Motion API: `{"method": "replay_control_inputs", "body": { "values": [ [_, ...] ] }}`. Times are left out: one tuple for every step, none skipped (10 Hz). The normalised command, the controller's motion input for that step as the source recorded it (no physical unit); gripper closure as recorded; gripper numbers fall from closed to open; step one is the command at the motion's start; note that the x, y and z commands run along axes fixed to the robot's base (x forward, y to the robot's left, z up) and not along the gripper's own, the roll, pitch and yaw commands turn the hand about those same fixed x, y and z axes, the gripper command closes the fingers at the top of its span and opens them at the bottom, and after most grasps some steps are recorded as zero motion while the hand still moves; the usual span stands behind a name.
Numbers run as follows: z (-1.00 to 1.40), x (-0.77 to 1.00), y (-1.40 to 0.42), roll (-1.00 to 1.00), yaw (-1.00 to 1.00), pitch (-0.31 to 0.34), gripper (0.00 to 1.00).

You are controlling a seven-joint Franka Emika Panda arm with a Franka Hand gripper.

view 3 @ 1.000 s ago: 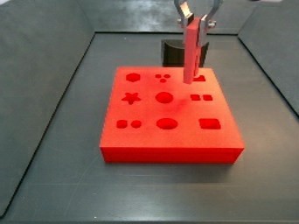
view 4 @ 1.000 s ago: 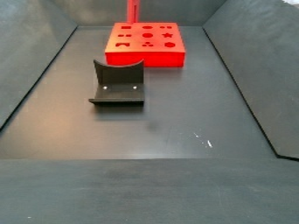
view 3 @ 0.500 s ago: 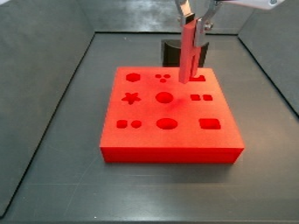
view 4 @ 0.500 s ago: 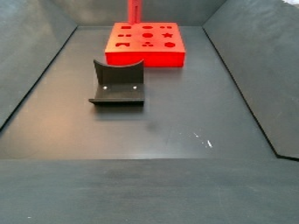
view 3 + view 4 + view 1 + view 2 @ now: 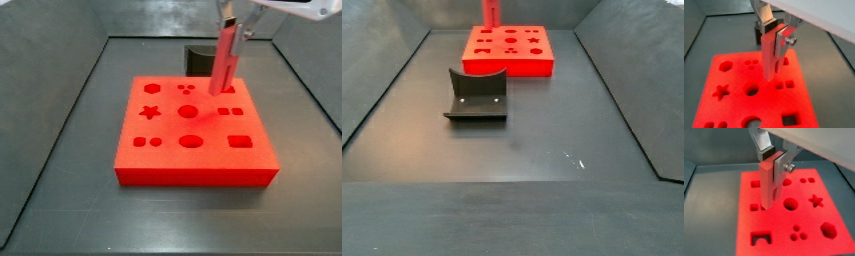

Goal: Insert the double-square object.

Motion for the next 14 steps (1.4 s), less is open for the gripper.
{"method": "replay_control_inputs", "body": {
  "values": [
    [0.0,0.18,0.0,-0.15,-0.93,0.01,1.0],
    [0.0,0.1,0.0,-0.13,-0.98,0.0,1.0],
    [-0.08,0.05,0.0,-0.08,-1.0,0.0,1.0],
    [-0.13,0.0,0.0,-0.04,-1.0,0.0,1.0],
    [-0.11,0.0,0.0,-0.05,-1.0,0.0,1.0],
    [-0.12,0.0,0.0,-0.06,-1.0,-0.013,1.0],
    [-0.11,0.0,0.0,-0.07,-1.0,-0.027,1.0],
    [-0.08,0.01,0.0,-0.08,-1.0,0.0,1.0],
    [-0.07,0.02,0.0,-0.08,-1.0,-0.003,1.0],
    [-0.04,0.15,0.0,-0.08,-0.93,0.0,1.0],
    [-0.06,0.19,0.0,-0.07,-0.91,0.0,1.0],
    [0.0,0.27,0.0,0.01,-0.41,0.069,1.0],
    [0.0,0.0,0.02,0.0,0.0,0.0,1.0],
    [-0.18,0.37,0.0,0.01,0.21,0.013,1.0]
  ]
}}
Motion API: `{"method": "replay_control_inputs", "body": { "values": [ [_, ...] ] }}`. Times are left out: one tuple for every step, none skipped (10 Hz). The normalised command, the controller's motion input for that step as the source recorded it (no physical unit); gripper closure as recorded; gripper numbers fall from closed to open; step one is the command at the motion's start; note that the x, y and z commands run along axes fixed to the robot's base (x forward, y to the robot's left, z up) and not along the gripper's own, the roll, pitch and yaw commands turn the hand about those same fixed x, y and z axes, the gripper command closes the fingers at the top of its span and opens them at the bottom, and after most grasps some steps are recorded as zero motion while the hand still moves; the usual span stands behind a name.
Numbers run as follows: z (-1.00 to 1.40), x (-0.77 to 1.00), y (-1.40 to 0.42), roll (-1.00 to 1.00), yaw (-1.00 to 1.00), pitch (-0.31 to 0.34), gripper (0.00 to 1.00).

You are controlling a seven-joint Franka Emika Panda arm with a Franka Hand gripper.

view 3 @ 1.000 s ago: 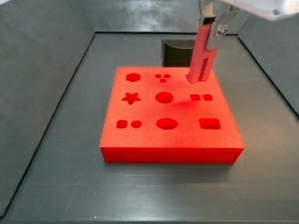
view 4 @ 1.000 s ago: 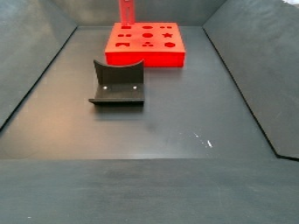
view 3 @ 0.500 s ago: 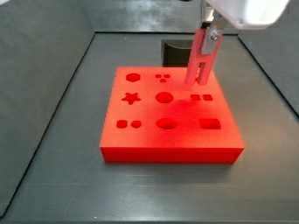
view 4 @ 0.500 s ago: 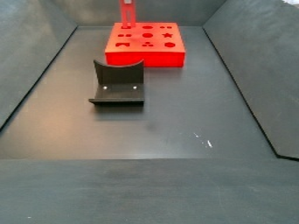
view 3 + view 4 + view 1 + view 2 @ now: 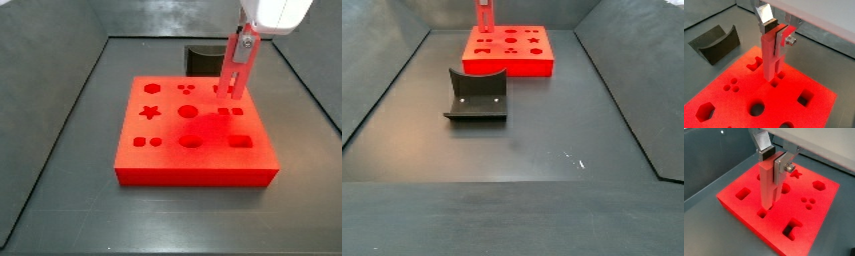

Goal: Insert the double-square object.

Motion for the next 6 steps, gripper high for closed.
{"method": "replay_control_inputs", "body": {
  "values": [
    [-0.25,0.69,-0.05,0.06,0.52,0.073,1.0],
    [-0.24,0.62,-0.05,0.07,0.58,0.06,1.0],
    [-0.2,0.44,-0.23,0.08,0.42,0.039,1.0],
    [-0.15,0.12,-0.13,0.05,0.0,0.0,1.0],
    [-0.1,0.0,-0.04,0.03,-0.07,0.0,1.0],
    [-0.12,-0.02,0.0,0.06,-0.14,0.0,1.0]
  ]
}}
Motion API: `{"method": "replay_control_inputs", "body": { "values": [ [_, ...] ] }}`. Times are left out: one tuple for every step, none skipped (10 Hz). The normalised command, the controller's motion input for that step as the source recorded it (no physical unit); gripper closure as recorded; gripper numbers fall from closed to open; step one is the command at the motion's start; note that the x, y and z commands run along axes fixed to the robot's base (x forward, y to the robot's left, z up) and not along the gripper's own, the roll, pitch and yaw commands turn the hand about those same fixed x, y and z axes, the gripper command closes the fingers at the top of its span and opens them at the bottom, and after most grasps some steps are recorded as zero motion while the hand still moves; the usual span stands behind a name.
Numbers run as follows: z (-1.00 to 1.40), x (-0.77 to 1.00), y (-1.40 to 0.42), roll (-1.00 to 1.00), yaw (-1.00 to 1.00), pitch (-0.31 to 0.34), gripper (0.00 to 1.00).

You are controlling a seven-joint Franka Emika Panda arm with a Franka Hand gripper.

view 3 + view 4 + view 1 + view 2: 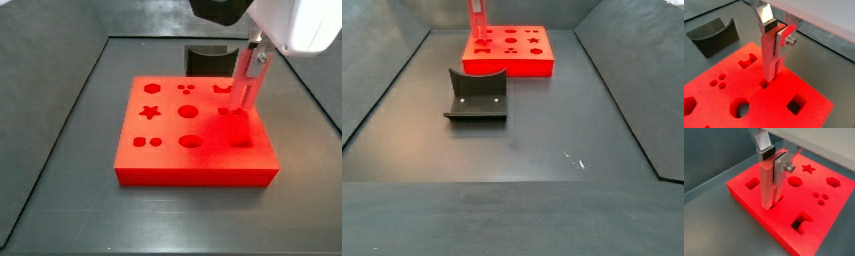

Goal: Insert the double-square object.

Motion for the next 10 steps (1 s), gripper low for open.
{"method": "replay_control_inputs", "body": {
  "values": [
    [-0.04,-0.23,0.02,0.05,-0.13,0.0,1.0],
    [0.0,-0.24,0.0,0.03,-0.12,0.0,1.0],
    [0.0,-0.09,0.0,0.01,-0.01,0.0,1.0],
    [-0.01,-0.08,0.0,0.02,0.0,0.0,1.0],
    [-0.06,0.0,0.0,0.01,0.0,0.0,1.0],
    [-0.12,0.0,0.0,0.04,0.0,0.0,1.0],
    [-0.21,0.01,-0.05,0.06,0.0,0.0,1.0],
    [-0.36,0.01,-0.1,0.1,0.0,-0.02,1.0],
    [-0.41,0.0,-0.08,0.12,0.0,-0.019,1.0],
    [-0.42,0.04,-0.09,0.09,0.0,-0.031,1.0]
  ]
}}
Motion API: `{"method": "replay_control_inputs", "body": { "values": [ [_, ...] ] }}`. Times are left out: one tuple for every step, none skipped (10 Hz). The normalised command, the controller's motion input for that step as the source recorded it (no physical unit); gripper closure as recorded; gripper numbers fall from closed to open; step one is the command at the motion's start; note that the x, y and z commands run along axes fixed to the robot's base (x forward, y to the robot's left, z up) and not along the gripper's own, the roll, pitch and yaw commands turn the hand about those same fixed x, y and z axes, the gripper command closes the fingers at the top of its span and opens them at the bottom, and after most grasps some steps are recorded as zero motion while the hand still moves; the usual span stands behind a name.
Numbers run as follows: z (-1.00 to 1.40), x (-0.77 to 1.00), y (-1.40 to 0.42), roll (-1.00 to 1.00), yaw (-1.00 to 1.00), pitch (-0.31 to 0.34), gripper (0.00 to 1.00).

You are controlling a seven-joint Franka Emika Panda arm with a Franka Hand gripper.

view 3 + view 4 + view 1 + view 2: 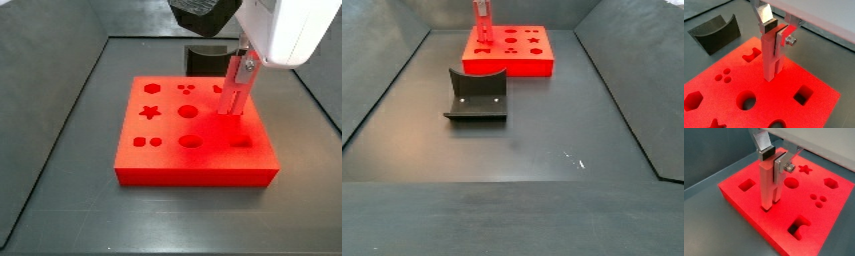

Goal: Insert the double-square object.

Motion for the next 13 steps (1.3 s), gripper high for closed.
{"method": "replay_control_inputs", "body": {
  "values": [
    [-0.27,0.31,-0.15,0.08,0.0,0.0,1.0],
    [-0.29,0.35,0.0,0.09,0.0,0.0,1.0],
    [-0.23,0.3,0.0,0.12,0.0,0.041,1.0],
    [-0.21,0.08,0.0,0.12,0.0,0.019,1.0],
    [-0.33,0.0,0.0,0.12,-0.01,0.0,1.0],
    [-0.72,-0.05,0.0,0.14,-0.05,-0.051,1.0],
    [-0.91,-0.2,0.0,0.13,-0.03,-0.134,1.0],
    [-0.83,-0.15,0.0,0.09,0.0,-0.144,1.0],
    [-0.75,0.0,0.0,0.03,0.0,-0.14,1.0],
    [-0.82,0.0,0.0,0.0,0.0,-0.147,1.0],
    [-0.79,0.0,0.0,0.0,-0.01,-0.169,1.0],
    [0.0,0.05,0.0,0.0,0.0,0.0,1.0],
    [0.0,0.0,0.0,0.0,0.0,0.0,1.0]
  ]
}}
